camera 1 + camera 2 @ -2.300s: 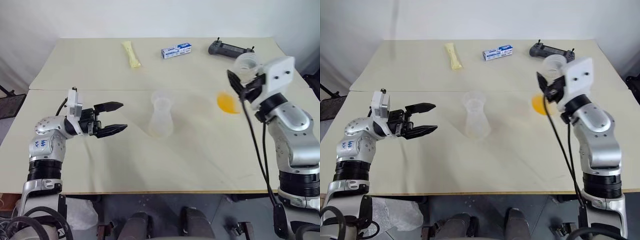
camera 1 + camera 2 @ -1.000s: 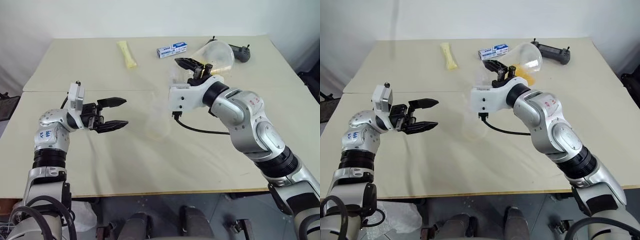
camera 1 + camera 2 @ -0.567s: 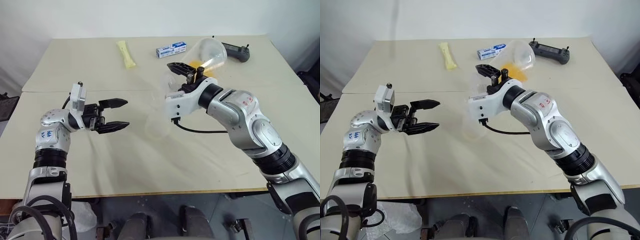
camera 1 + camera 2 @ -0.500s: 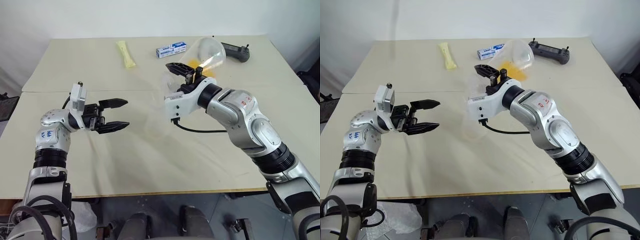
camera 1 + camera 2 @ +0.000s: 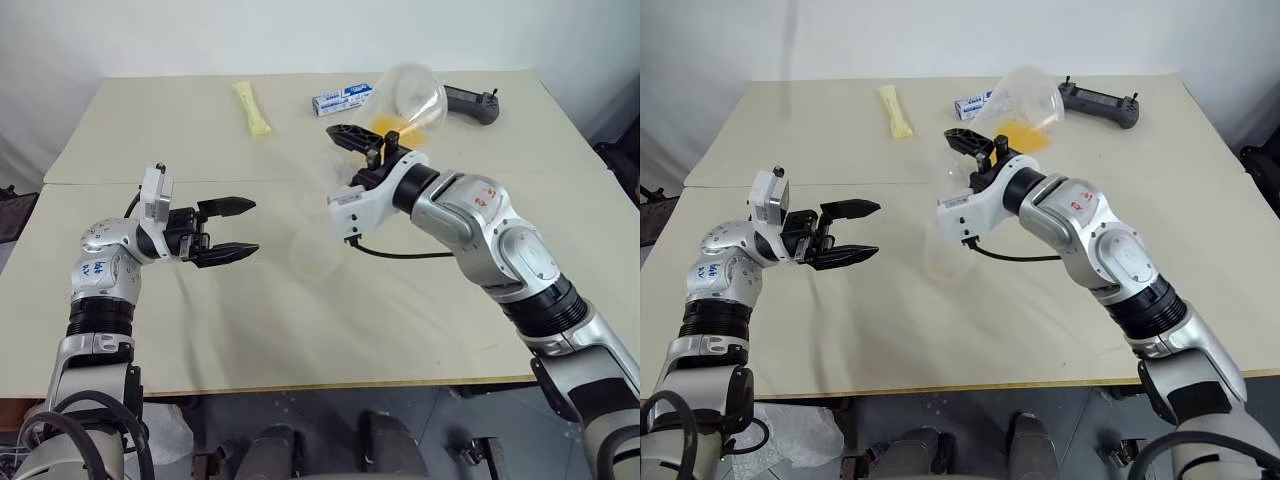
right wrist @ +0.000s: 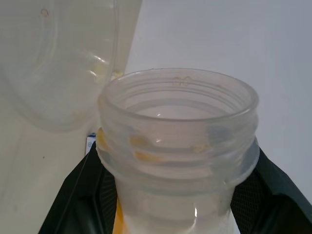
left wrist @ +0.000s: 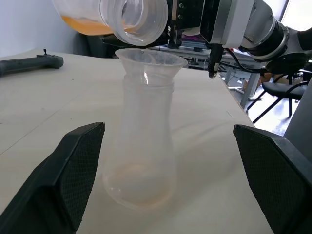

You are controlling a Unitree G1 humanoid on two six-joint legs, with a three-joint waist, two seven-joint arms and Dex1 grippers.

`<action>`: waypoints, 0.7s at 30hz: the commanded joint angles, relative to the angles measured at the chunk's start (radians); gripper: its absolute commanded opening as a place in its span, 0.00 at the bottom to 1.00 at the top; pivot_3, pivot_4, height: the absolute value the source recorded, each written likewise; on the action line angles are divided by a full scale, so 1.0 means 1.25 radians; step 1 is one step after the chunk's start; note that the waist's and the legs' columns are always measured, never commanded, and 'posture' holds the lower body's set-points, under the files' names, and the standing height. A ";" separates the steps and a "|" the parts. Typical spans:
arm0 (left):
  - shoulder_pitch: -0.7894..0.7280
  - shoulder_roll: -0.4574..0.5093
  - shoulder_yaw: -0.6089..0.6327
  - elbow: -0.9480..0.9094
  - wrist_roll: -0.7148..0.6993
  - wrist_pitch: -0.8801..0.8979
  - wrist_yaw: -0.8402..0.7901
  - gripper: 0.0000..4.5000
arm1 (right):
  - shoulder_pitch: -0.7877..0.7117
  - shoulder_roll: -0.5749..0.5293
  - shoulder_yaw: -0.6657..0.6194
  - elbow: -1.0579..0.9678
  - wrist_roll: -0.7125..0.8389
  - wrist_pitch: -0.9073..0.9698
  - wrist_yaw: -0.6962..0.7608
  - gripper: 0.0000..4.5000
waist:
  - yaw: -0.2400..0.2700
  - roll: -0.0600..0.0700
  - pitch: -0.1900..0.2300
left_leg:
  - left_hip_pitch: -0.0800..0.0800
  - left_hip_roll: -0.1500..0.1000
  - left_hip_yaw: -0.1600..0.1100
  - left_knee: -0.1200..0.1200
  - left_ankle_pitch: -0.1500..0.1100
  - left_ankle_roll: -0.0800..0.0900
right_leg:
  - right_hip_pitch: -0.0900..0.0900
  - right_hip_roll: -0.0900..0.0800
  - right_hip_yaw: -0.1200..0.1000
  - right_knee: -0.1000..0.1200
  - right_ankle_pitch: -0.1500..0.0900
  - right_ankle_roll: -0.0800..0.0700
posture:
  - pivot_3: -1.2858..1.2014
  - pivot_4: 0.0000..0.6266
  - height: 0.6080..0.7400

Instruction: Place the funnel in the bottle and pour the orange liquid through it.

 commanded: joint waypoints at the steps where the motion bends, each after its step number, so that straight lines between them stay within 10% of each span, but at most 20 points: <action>1: -0.017 0.002 0.003 -0.023 -0.006 -0.006 -0.040 1.00 | -0.031 0.000 -0.044 -0.011 -0.015 -0.020 -0.025 0.55 | 0.000 0.000 0.000 | 0.000 0.000 0.000 0.000 0.000 0.000 | 0.000 0.000 0.000 0.000 0.000 0.000 | 0.52 0.24 1.00; 21: -0.007 -0.023 0.041 -0.021 -0.049 -0.016 -0.045 1.00 | -0.031 0.002 -0.051 -0.008 -0.057 -0.068 -0.037 0.55 | 0.000 0.000 0.000 | 0.000 0.000 0.000 0.000 0.000 0.000 | 0.000 0.000 0.000 0.000 0.000 0.000 | 0.52 0.24 1.00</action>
